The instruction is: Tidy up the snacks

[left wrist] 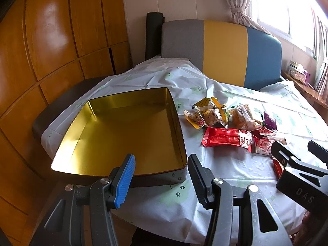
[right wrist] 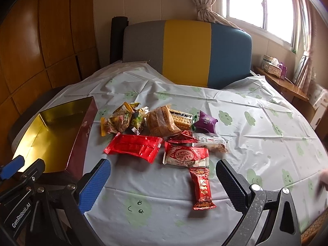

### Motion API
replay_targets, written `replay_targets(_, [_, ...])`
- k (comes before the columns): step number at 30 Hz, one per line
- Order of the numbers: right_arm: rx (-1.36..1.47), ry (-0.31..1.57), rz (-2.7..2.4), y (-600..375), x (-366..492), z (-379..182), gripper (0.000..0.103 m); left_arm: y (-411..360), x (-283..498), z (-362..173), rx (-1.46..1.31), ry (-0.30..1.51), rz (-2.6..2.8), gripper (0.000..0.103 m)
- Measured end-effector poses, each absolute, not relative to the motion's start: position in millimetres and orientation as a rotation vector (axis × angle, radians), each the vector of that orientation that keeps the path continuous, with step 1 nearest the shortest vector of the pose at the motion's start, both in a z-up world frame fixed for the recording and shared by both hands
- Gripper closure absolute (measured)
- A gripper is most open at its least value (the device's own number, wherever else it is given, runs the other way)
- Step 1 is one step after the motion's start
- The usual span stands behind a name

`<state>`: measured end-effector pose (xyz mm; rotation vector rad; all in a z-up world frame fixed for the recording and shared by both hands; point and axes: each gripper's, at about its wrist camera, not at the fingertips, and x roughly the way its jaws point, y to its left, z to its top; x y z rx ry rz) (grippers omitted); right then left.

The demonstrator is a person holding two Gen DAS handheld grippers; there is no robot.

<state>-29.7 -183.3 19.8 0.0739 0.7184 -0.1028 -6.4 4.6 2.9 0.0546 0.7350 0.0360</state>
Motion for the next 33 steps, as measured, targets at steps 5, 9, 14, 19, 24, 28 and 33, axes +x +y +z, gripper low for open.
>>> replay_targets(5, [0.071, 0.717, -0.105, -183.3, -29.9, 19.9, 0.0, 4.5, -6.2, 2.4, 0.053, 0.735, 0.036, 0.049])
replay_targets(9, [0.071, 0.716, -0.105, -183.6, -29.9, 20.2, 0.0, 4.8, -6.0, 1.4, 0.052, 0.735, 0.034, 0.049])
replay_targets(14, [0.072, 0.712, -0.106, -184.4, -30.3, 21.0, 0.0, 4.2, -6.2, 1.2, 0.052, 0.735, 0.033, 0.049])
replay_targets(19, [0.075, 0.706, -0.109, -186.9, -31.6, 22.4, 0.0, 1.7, -7.8, 1.4, 0.056, 0.733, 0.031, 0.049])
replay_targets(24, [0.082, 0.702, -0.113, -190.2, -32.2, 22.9, 0.0, -0.6, -8.6, 2.6, 0.063, 0.732, 0.024, 0.049])
replay_targets(28, [0.087, 0.701, -0.118, -193.1, -32.1, 22.5, 0.0, -0.6, -9.5, 2.9, 0.065, 0.736, 0.016, 0.049])
replay_targets(33, [0.094, 0.696, -0.126, -198.5, -32.2, 23.1, 0.0, -1.7, -10.3, 3.5, 0.069, 0.738, 0.005, 0.049])
